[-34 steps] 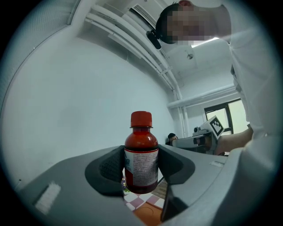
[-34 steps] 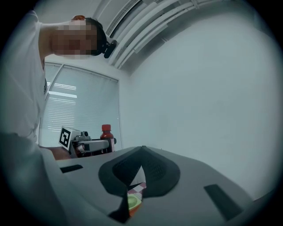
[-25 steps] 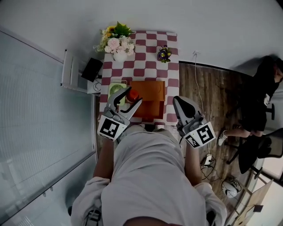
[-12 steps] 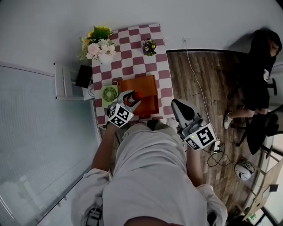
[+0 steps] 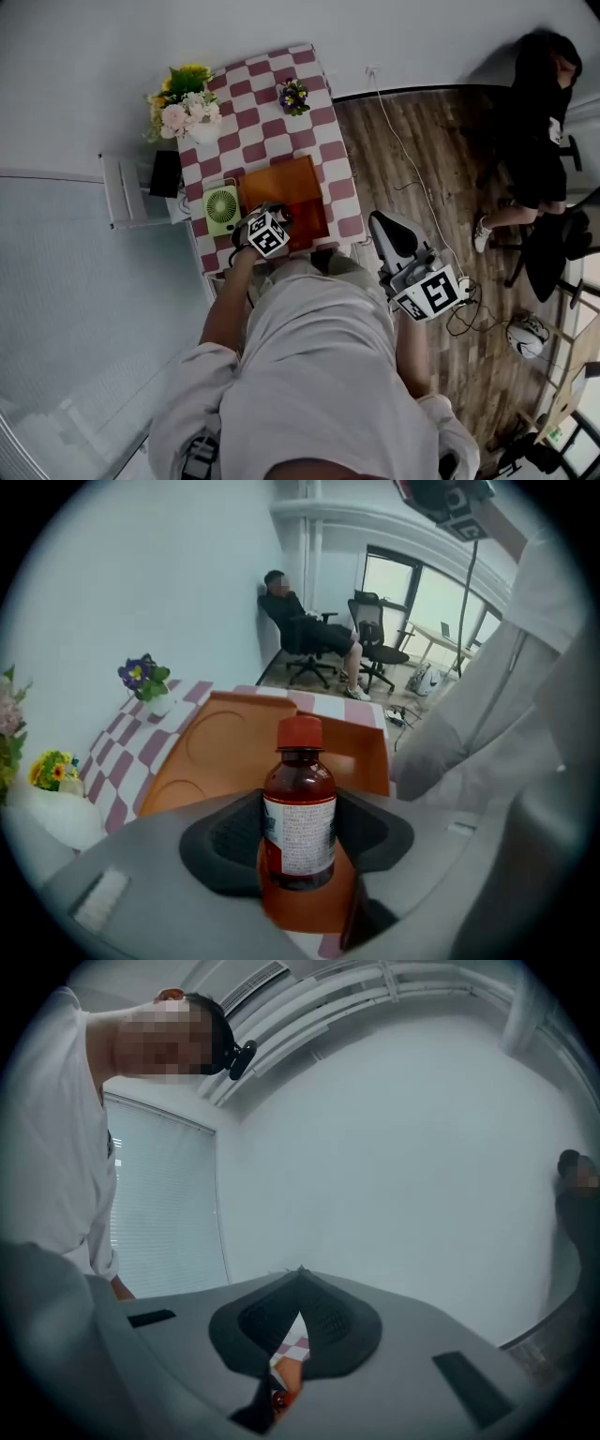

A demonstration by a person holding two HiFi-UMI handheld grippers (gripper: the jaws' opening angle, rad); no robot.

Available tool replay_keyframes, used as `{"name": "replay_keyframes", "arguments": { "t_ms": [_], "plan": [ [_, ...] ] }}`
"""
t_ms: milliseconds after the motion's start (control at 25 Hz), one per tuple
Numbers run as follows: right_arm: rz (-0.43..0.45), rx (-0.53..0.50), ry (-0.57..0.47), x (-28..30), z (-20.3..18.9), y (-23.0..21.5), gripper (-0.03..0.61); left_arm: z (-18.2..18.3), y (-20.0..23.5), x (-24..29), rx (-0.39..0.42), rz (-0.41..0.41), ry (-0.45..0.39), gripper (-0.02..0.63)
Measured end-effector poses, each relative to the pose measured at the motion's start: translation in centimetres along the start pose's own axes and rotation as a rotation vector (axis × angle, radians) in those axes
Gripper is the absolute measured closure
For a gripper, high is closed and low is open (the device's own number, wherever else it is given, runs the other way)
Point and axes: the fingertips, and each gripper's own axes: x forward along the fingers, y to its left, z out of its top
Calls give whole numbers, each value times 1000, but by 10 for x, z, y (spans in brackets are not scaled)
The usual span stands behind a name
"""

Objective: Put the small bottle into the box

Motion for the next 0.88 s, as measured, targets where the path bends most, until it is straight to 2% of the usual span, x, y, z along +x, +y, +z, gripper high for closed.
{"name": "replay_keyframes", "arguments": {
  "t_ms": [80,280,520,680,880],
  "plan": [
    [-19,3,1,-4,-1,0,577,-12,-6,13,29,-35,54,394],
    [-67,17,5,-14,-7,-1,577,-20,-15,18,88,-92,87,394],
    [-113,25,14,-22,-11,-2,577,-51,-33,42,142,-146,198,394],
    [-140,25,13,-28,-10,-4,577,-63,-38,54,167,-157,253,394],
    [-160,23,15,-33,-11,-3,577,-67,-40,60,164,-167,268,393]
  ]
}}
